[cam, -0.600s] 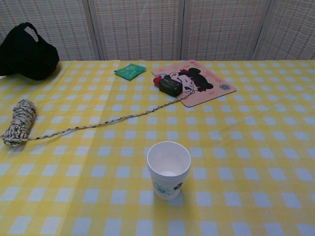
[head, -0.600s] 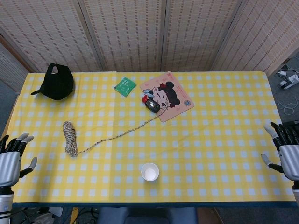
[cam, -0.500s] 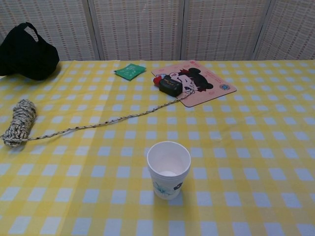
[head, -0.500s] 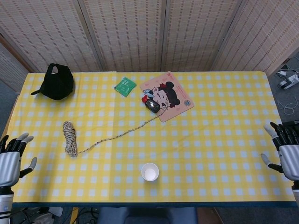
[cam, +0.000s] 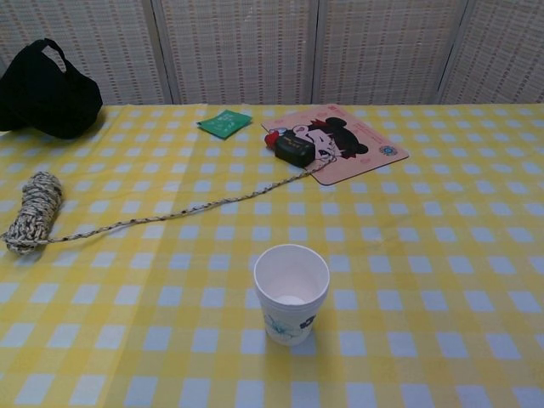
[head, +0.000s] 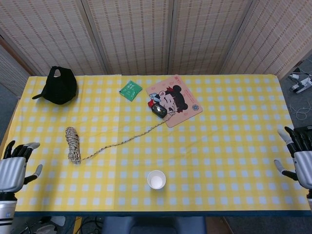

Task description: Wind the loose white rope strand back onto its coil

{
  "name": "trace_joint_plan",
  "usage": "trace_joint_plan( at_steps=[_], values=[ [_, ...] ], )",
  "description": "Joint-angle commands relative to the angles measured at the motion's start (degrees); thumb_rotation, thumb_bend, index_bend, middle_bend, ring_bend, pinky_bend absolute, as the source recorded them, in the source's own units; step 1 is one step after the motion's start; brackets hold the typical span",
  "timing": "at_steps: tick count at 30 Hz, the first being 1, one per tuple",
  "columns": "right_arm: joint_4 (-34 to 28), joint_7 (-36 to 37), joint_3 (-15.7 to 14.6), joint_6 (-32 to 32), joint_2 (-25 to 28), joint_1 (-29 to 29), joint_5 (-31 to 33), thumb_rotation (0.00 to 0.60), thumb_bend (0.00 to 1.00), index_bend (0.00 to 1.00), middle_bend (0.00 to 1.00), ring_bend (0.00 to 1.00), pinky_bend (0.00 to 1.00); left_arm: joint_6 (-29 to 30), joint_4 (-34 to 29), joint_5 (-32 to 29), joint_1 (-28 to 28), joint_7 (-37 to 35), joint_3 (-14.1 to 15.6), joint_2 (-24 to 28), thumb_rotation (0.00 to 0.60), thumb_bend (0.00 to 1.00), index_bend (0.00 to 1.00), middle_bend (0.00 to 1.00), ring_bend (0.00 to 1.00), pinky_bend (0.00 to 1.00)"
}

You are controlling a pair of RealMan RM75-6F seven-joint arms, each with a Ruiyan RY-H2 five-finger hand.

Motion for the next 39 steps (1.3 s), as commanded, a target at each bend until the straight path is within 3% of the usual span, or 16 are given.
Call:
trace_joint_plan(
  at_steps=[1, 3, 9, 12, 22, 30, 39],
  values=[
    [-0.1, 0.0, 0.1, 0.2, 0.2, 0.0, -0.1, 0.600, 0.25, 0.08, 0.07, 0.00, 0.00, -2.7, 0.7, -1.4, -1.9, 0.1, -0.6, 0.1, 0.600, 0.29, 0.30, 0.28, 0.24, 0.02],
    [-0.2, -0.1, 0.1, 0.3, 0.4, -0.1, -0.1, 0.600, 0.25, 0.08, 0.07, 0.00, 0.00, -4.1, 1.8, -2.2, -2.9, -0.2, -1.2, -0.5, 0.578, 0.28, 0.31, 0.29, 0.24, 0.02],
    [-0.3, 0.0, 0.2, 0.5, 0.6, -0.2, 0.0, 0.600, 0.25, 0.08, 0.07, 0.00, 0.00, -9.1, 6.7, -3.5, -6.8, -3.1, -3.0, -2.6, 0.331, 0.25, 0.31, 0.29, 0.24, 0.03],
    [-0.3, 0.0, 0.2, 0.6, 0.7, -0.3, 0.0, 0.600, 0.25, 0.08, 0.07, 0.00, 0.00, -12.3, 9.1, -4.0, -9.3, -4.7, -3.8, -3.7, 0.260, 0.25, 0.31, 0.29, 0.24, 0.03],
    [-0.5, -0.1, 0.2, 1.0, 1.1, -0.6, 0.1, 0.600, 0.25, 0.08, 0.07, 0.00, 0.00, -23.4, 17.1, -5.6, -17.5, -8.4, -5.3, -8.3, 0.218, 0.24, 0.35, 0.29, 0.24, 0.03],
    [-0.7, -0.2, 0.2, 1.4, 1.3, -0.9, 0.1, 0.600, 0.25, 0.08, 0.07, 0.00, 0.00, -32.6, 24.6, -9.6, -23.6, -7.6, -5.3, -12.4, 0.167, 0.24, 0.34, 0.29, 0.20, 0.03],
    [-0.8, -0.2, 0.1, 1.6, 1.3, -1.3, 0.3, 0.600, 0.25, 0.08, 0.07, 0.00, 0.00, -38.3, 32.5, -15.4, -27.4, -4.5, -4.8, -16.6, 0.162, 0.23, 0.33, 0.29, 0.17, 0.03]
  ],
)
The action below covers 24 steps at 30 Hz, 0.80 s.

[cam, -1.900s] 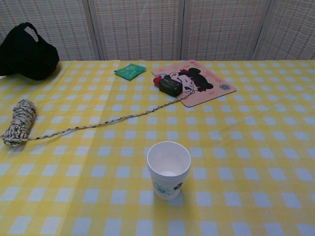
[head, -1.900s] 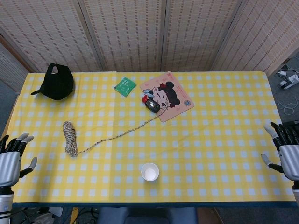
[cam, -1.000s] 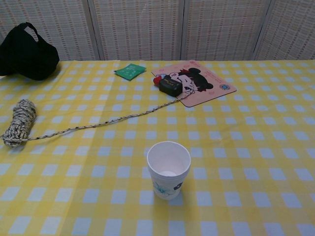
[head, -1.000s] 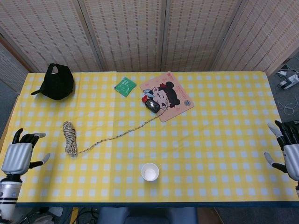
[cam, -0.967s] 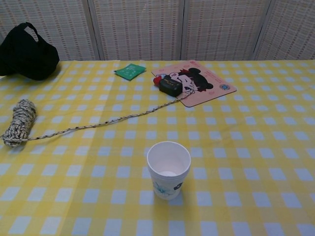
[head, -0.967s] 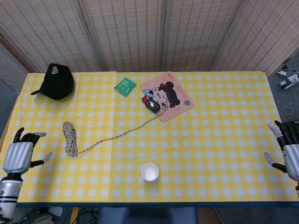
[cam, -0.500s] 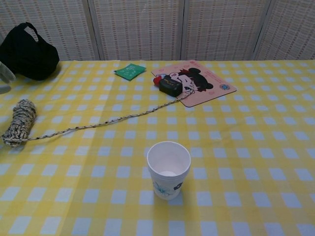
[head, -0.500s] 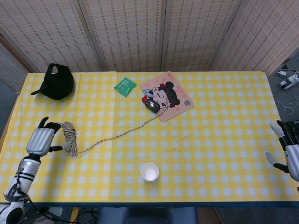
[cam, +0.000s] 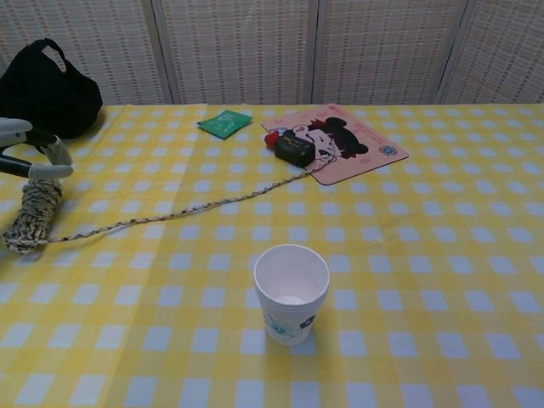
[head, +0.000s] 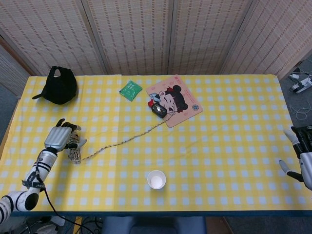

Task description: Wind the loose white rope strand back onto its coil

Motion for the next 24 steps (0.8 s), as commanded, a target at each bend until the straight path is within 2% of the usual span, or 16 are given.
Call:
trace_joint_plan(
  at_steps=[1, 6, 10, 17, 24],
  values=[
    [0.0, 0.0, 0.0, 0.0, 0.0, 0.0, 0.0, 0.600, 0.25, 0.08, 0.07, 0.00, 0.00, -2.1, 3.2, -2.6, -1.5, 1.2, 0.2, -1.7, 0.162, 0.23, 0.33, 0.29, 0.17, 0.03],
    [0.0, 0.1, 0.0, 0.0, -0.1, -0.1, 0.1, 0.600, 0.25, 0.08, 0.07, 0.00, 0.00, -3.4, 7.4, -4.5, -2.4, 2.8, 1.0, -3.2, 0.160, 0.23, 0.33, 0.29, 0.16, 0.03],
    [0.1, 0.1, 0.0, 0.0, -0.2, -0.1, -0.1, 0.600, 0.25, 0.08, 0.07, 0.00, 0.00, -4.5, 7.9, -6.9, -2.7, 4.2, 1.4, -2.7, 0.147, 0.23, 0.33, 0.29, 0.16, 0.03],
    [0.0, 0.0, 0.1, 0.1, -0.4, 0.1, -0.3, 0.600, 0.25, 0.08, 0.07, 0.00, 0.00, -5.4, 4.8, -10.9, -2.5, 7.3, 2.6, 0.4, 0.080, 0.22, 0.35, 0.33, 0.16, 0.03],
    [0.0, 0.0, 0.1, 0.3, -0.4, 0.0, -0.5, 0.600, 0.25, 0.08, 0.07, 0.00, 0.00, -2.3, -1.8, -13.4, -0.2, 8.9, 4.6, 5.0, 0.033, 0.20, 0.37, 0.34, 0.17, 0.03]
  ],
)
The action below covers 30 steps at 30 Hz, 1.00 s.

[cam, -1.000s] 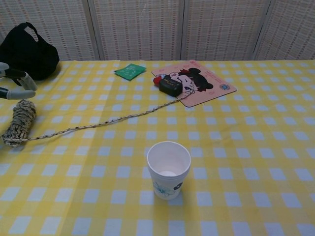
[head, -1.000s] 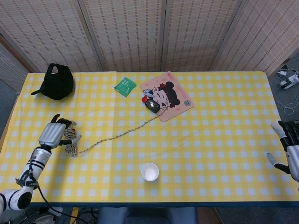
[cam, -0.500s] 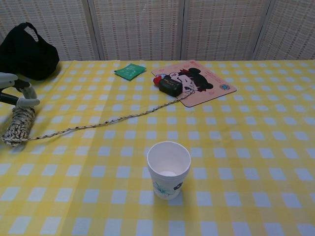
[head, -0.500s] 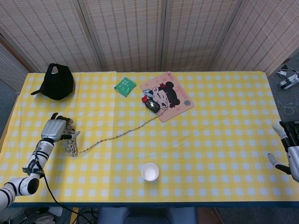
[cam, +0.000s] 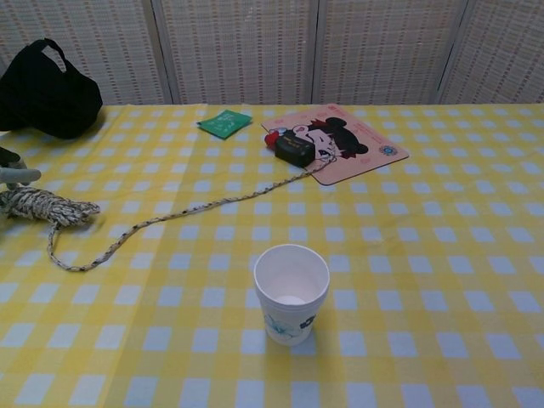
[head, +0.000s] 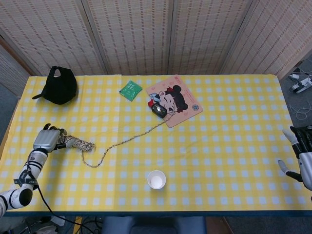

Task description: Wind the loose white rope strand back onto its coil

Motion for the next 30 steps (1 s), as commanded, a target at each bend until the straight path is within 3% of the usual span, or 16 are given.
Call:
trace_joint_plan(
  at_steps=[1, 5, 6, 8, 9, 10, 17, 30],
  values=[
    [0.0, 0.0, 0.0, 0.0, 0.0, 0.0, 0.0, 0.600, 0.25, 0.08, 0.07, 0.00, 0.00, 1.8, -2.6, -1.2, 1.2, 0.5, 0.9, 1.9, 0.030, 0.20, 0.37, 0.34, 0.17, 0.03],
    [0.0, 0.0, 0.0, 0.3, 0.0, -0.1, 0.0, 0.600, 0.25, 0.08, 0.07, 0.00, 0.00, 5.0, -4.7, -0.9, 2.4, 0.7, 1.4, 2.5, 0.040, 0.20, 0.37, 0.34, 0.17, 0.03],
    [0.0, -0.1, 0.0, 0.3, 0.0, -0.2, 0.0, 0.600, 0.25, 0.08, 0.07, 0.00, 0.00, 6.1, -4.8, -0.6, 2.7, 0.7, 1.3, 2.2, 0.117, 0.20, 0.36, 0.34, 0.17, 0.03],
    [-0.1, -0.1, 0.1, 0.3, 0.0, -0.2, 0.0, 0.600, 0.25, 0.08, 0.07, 0.00, 0.00, 9.6, -4.0, 2.2, 3.4, 0.9, 1.7, 1.0, 0.466, 0.20, 0.33, 0.33, 0.17, 0.03],
    [-0.1, -0.1, 0.0, 0.3, 0.0, -0.2, -0.1, 0.600, 0.25, 0.08, 0.07, 0.00, 0.00, 10.9, -3.4, 3.7, 3.7, 0.6, 1.9, 0.2, 0.560, 0.20, 0.31, 0.33, 0.17, 0.03],
    [-0.1, -0.1, 0.0, 0.3, 0.0, -0.2, -0.1, 0.600, 0.25, 0.08, 0.07, 0.00, 0.00, 12.0, -2.7, 5.2, 3.9, 0.1, 2.0, -0.5, 0.599, 0.20, 0.30, 0.32, 0.17, 0.03],
    [-0.5, -0.3, 0.1, 0.9, 0.3, -0.5, -0.1, 0.600, 0.25, 0.08, 0.07, 0.00, 0.00, 13.5, 3.0, 12.4, 3.9, -5.1, 2.3, -4.3, 0.600, 0.20, 0.29, 0.29, 0.17, 0.03],
    [-0.9, -0.3, 0.0, 1.4, 0.7, -1.1, 0.1, 0.600, 0.25, 0.08, 0.07, 0.00, 0.00, 10.1, 10.8, 14.3, 1.9, -4.2, 2.4, -9.8, 0.600, 0.20, 0.40, 0.28, 0.18, 0.03]
  ],
)
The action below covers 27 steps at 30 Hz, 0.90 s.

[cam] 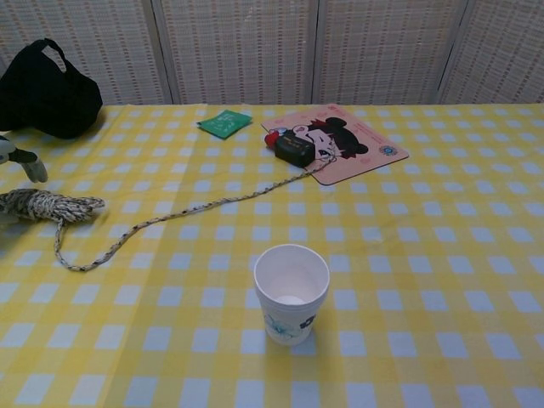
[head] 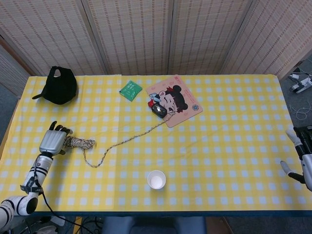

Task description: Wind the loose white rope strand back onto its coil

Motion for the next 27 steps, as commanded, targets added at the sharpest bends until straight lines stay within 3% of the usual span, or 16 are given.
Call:
trace_joint_plan(
  at_steps=[1, 27],
  values=[
    [-0.1, 0.0, 0.0, 0.1, 0.1, -0.1, 0.1, 0.600, 0.25, 0.08, 0.07, 0.00, 0.00, -0.6, 1.9, 0.3, -0.4, 0.6, 0.0, -1.3, 0.600, 0.20, 0.40, 0.28, 0.18, 0.03],
    [-0.2, 0.1, 0.1, -0.2, 0.2, -0.4, 0.6, 0.600, 0.25, 0.08, 0.07, 0.00, 0.00, -3.0, 6.8, 2.5, -0.8, -3.0, -0.8, -4.2, 0.593, 0.21, 0.52, 0.33, 0.21, 0.03]
  ],
)
